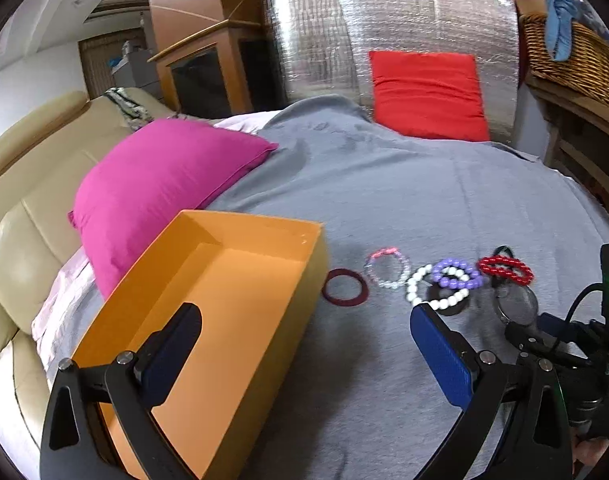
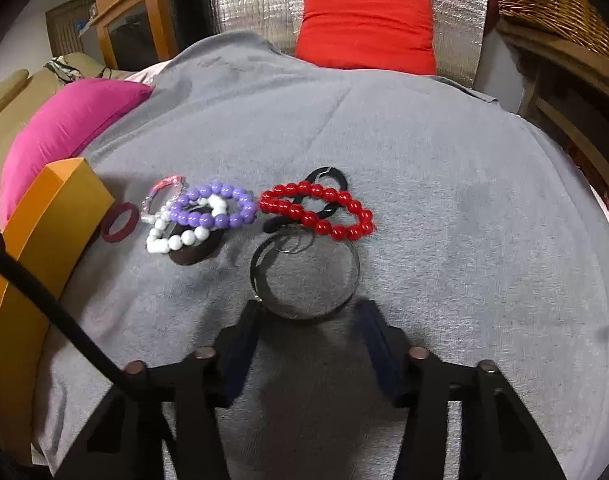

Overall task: Organize jewelry
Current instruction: 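Close the right tool on the silver bangle while the left tool approaches the purple bracelet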

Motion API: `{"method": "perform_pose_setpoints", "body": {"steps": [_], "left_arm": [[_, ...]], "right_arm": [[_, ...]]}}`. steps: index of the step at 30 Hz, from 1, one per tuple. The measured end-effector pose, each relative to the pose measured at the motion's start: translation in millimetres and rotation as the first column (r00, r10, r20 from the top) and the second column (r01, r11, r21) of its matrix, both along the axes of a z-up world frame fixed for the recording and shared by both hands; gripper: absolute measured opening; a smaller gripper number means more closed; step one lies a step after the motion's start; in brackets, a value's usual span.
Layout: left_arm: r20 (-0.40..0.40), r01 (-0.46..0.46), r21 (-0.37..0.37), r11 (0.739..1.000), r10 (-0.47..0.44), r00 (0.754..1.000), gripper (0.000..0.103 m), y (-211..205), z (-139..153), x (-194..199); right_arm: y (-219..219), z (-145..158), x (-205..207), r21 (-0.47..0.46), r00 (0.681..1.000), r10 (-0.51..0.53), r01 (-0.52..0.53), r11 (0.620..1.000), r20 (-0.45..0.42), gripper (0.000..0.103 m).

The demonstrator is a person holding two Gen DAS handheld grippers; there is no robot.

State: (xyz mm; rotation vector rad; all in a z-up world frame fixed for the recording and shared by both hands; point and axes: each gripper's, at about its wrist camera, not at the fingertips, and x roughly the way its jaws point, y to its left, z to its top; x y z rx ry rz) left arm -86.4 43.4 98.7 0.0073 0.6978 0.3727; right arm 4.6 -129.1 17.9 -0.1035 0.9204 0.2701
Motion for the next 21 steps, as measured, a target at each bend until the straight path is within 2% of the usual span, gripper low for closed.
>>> {"method": "perform_pose_setpoints", "body": {"steps": [2, 5, 10, 14, 16, 18, 21], "left_arm": [[0.012, 0.036, -0.005, 0.999, -0.036, 0.999, 0.103, -6.0, 0.7, 3.0], [0.019, 0.084, -0.006, 0.996, -0.084, 0.996, 0.103, -14.9, 0.9, 8.5], [0.017, 0.153, -0.029, 0.988, -0.152, 0.988, 0.100, -30.2, -3.2, 17.6], [-0.024, 0.204, -0.063, 0.977, -0.205, 0.978, 0.095, -38.9, -12.7, 28.8], [-0.044, 0.215, -0.078, 0.973, -0.219, 0.975, 0.087, -41.2, -19.0, 33.4], [-0.075, 0.233, -0.103, 0.967, -0.241, 0.967, 0.074, -43.4, -26.8, 39.6], [-0.108, 0.237, -0.176, 0.955, -0.258, 0.960, 0.073, -40.3, -38.3, 46.3]], "right_arm": [[-6.1, 0.6, 0.9, 0.010, 1.000, -0.009, 0.008, 1.000, 0.003, 0.035], [-19.9, 2.6, 3.7, 0.047, 1.000, -0.025, 0.025, 0.999, -0.011, 0.029], [-44.8, 5.5, 6.6, 0.074, 0.998, -0.052, 0.054, 0.996, -0.024, 0.029], [-67.6, 4.7, 14.5, 0.093, 0.994, -0.106, 0.109, 0.990, -0.039, 0.029], [-77.1, 5.7, 17.9, 0.121, 0.992, -0.119, 0.124, 0.985, -0.047, 0.029], [-81.6, 7.7, 21.1, 0.164, 0.991, -0.120, 0.128, 0.978, -0.057, 0.034], [-77.4, 10.1, 27.3, 0.218, 0.992, -0.103, 0.116, 0.969, -0.072, 0.034]]}}
